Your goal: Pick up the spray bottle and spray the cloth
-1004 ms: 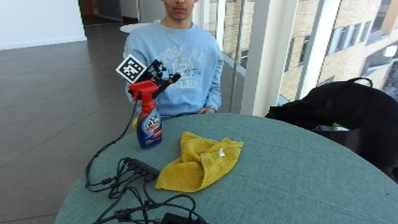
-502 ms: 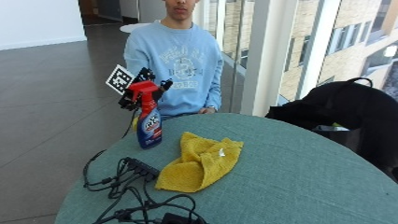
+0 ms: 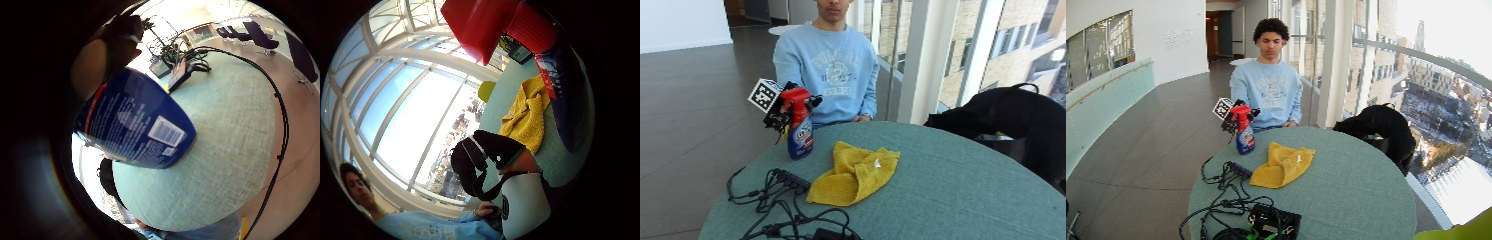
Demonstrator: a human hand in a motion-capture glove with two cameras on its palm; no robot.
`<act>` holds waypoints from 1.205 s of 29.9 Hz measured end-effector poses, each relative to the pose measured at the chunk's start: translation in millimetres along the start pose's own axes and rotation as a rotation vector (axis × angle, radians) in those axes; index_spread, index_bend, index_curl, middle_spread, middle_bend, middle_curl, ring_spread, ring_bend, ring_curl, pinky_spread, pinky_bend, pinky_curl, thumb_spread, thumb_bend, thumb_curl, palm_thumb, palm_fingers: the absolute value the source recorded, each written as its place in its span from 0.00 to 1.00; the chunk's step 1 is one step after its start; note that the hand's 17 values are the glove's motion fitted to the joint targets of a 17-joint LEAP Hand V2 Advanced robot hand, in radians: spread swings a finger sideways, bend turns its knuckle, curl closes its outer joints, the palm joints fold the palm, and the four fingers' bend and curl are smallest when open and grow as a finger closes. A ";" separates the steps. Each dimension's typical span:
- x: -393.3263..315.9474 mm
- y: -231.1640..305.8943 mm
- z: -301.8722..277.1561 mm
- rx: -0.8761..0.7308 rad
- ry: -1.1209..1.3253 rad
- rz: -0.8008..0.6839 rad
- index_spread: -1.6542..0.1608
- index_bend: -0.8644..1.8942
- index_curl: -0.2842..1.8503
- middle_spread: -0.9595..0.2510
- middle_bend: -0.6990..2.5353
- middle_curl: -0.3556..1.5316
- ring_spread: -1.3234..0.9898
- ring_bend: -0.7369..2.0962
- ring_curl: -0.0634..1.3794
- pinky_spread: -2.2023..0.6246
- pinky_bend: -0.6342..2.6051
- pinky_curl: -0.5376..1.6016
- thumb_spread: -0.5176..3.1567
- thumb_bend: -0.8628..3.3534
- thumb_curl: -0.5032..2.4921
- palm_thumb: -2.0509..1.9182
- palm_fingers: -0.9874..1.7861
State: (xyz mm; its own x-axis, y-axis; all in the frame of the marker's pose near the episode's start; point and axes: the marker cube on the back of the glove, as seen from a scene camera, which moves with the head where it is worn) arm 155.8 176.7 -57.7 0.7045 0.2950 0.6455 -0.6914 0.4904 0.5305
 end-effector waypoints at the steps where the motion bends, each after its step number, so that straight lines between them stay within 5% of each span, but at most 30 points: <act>1: 0.7 -3.4 2.9 -0.004 -0.003 0.010 0.71 0.36 0.22 0.78 0.32 0.39 0.60 0.39 0.25 0.86 0.33 0.42 0.40 0.20 0.26 0.63 0.49; 20: 1.9 -37.1 43.7 0.019 -0.002 0.029 0.75 0.39 0.25 0.72 0.37 0.42 0.58 0.41 0.27 0.87 0.26 0.39 0.41 0.22 0.29 0.71 0.66; 36: -12.9 -50.7 34.8 -0.168 0.010 -0.088 0.77 0.36 0.28 0.70 0.35 0.43 0.54 0.45 0.32 0.87 0.25 0.39 0.36 0.22 0.33 0.76 0.73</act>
State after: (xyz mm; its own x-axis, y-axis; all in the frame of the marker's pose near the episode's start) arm 176.2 119.4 -73.8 0.7630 0.2528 0.5949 -0.5914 0.6445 0.4847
